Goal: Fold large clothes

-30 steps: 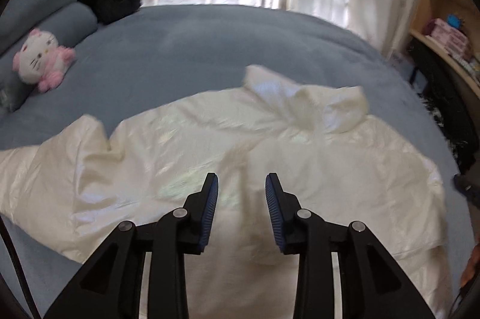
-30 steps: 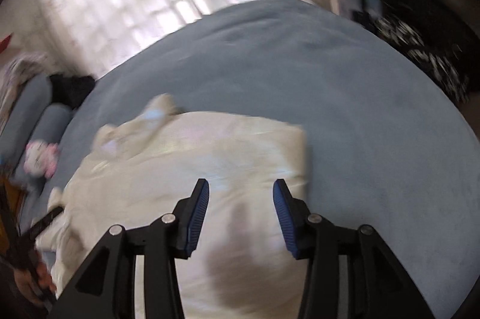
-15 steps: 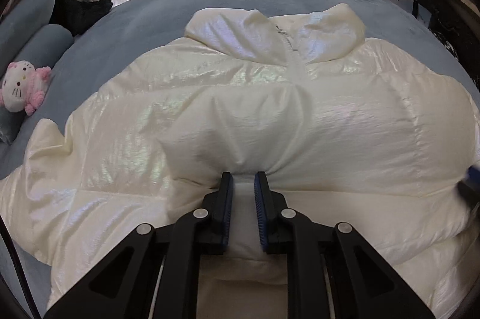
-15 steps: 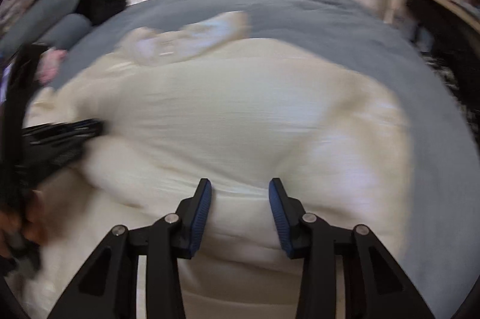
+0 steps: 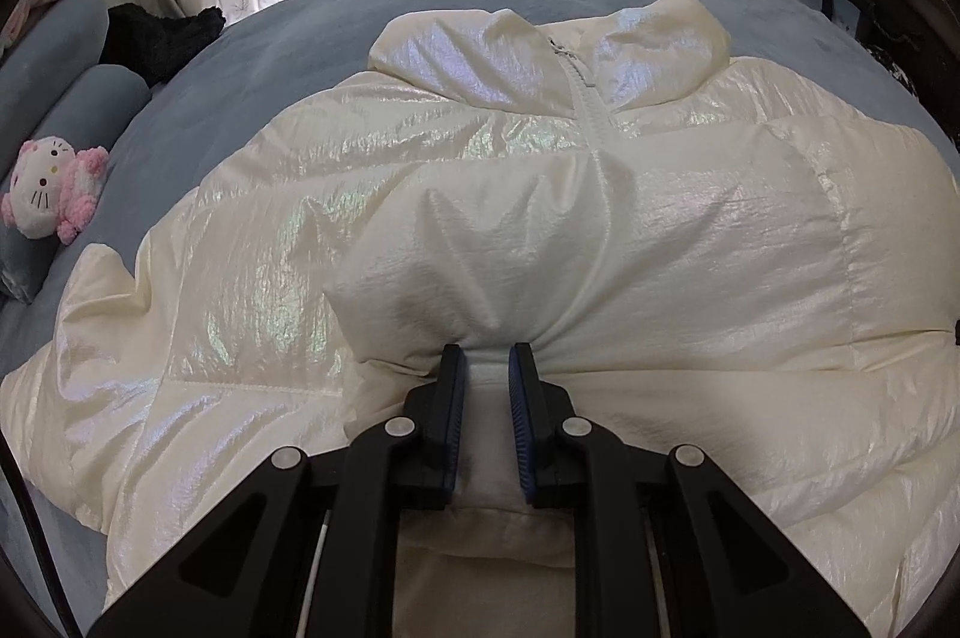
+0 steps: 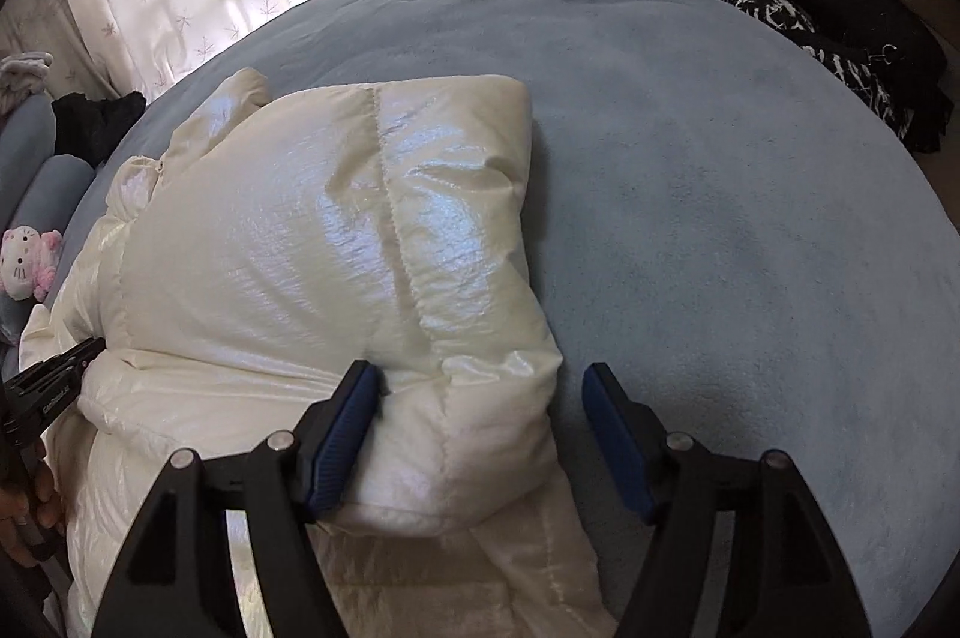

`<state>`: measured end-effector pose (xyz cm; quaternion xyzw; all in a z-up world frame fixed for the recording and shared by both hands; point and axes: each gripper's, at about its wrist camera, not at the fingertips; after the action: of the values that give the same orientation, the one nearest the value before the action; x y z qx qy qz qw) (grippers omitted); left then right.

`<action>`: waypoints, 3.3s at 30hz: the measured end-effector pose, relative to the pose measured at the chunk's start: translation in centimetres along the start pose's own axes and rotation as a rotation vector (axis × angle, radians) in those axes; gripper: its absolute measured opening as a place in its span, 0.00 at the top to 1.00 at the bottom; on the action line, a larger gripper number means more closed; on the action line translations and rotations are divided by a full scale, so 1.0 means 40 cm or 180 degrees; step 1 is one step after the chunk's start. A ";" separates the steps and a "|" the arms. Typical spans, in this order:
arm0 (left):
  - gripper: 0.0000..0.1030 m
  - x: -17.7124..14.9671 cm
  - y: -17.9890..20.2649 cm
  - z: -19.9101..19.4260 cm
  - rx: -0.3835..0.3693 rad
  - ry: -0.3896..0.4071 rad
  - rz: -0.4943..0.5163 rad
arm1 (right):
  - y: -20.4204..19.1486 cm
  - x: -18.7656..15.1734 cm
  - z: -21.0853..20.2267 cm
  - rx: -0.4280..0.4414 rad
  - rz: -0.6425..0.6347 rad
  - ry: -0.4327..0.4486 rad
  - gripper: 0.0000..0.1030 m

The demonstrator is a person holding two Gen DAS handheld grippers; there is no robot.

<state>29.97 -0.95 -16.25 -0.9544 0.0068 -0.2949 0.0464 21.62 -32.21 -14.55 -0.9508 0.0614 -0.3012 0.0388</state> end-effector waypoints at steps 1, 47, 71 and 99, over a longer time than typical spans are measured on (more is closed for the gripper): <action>0.86 -0.002 -0.004 -0.001 -0.0021 0.0006 -0.0022 | -0.003 -0.005 0.002 -0.0001 0.0016 0.0019 0.31; 0.57 -0.320 -0.245 -0.520 -0.0227 0.0125 -0.0155 | -0.318 -0.223 -0.361 0.0356 -0.0218 -0.0035 0.29; 0.47 -0.362 -0.817 -0.411 -0.0472 0.0101 -0.1209 | -1.002 -0.256 -0.335 0.0970 -0.1589 0.0187 0.29; 0.73 -0.400 -1.316 0.011 -0.1252 0.0187 -0.2766 | -1.242 -0.232 -0.030 0.0940 -0.1339 -0.0091 0.29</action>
<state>16.25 52.13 -20.71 -0.8508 -0.3358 -0.3070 -0.2628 18.04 18.19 -13.35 -0.9308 -0.1829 -0.2949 0.1146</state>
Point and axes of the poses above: each gripper's, at about its wrist camera, not at the fingertips, and z roughly the way its jaws point, y to its right, x to its top, and after that the axes turned 2 degrees about -z, right-handed
